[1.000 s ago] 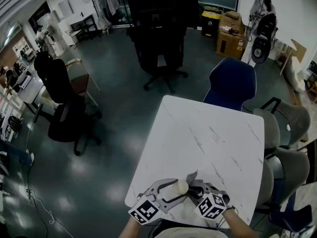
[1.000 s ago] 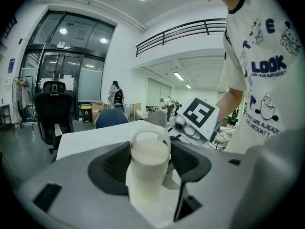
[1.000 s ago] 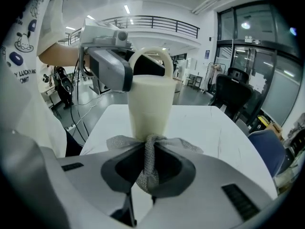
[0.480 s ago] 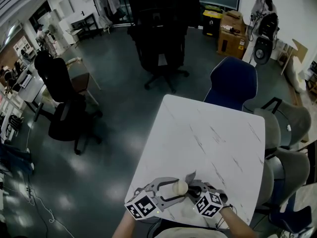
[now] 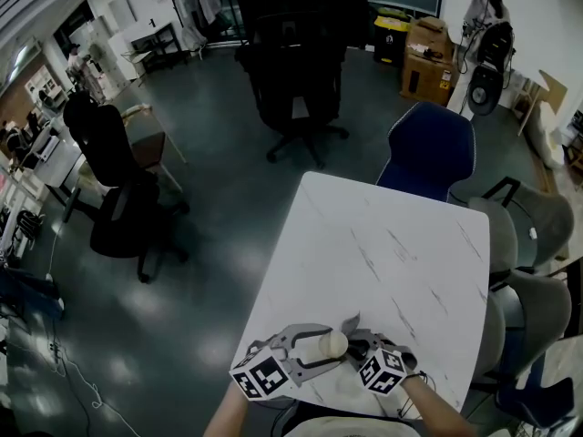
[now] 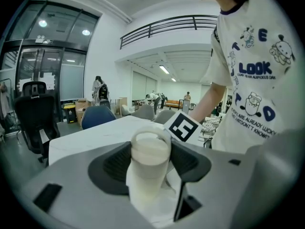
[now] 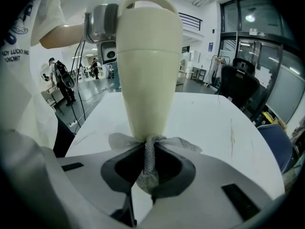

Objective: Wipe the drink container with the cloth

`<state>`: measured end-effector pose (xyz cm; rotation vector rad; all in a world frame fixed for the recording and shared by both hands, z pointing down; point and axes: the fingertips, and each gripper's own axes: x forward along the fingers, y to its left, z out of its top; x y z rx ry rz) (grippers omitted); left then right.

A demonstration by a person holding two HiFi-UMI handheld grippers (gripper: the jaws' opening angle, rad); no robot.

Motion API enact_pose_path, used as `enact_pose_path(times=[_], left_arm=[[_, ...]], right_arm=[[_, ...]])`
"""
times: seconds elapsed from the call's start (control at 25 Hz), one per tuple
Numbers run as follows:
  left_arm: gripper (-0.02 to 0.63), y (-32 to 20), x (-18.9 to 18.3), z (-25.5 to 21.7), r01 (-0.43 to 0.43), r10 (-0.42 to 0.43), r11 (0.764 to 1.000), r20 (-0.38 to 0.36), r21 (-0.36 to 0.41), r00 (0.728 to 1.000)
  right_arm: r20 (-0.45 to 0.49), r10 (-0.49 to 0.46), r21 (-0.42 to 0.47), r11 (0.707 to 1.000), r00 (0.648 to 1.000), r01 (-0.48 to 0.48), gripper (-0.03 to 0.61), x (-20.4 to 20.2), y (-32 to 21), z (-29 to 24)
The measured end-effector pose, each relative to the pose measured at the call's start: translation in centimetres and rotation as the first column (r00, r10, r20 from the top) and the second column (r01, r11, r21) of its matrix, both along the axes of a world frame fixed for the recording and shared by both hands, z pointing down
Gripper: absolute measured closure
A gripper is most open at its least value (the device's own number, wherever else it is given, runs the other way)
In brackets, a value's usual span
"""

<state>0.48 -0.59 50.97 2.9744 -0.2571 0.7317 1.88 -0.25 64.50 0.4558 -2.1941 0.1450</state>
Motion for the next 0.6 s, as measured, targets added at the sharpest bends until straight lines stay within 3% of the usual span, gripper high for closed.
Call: enact_pose_path(times=[0.6], left_arm=[[0.357, -0.1, -0.1, 0.1, -0.061, 0.061, 0.998, 0.016, 0.001, 0.998]], right_arm=[[-0.014, 0.019, -0.008, 1.000, 1.000, -0.019, 0.522, -0.1, 0.0, 0.5]])
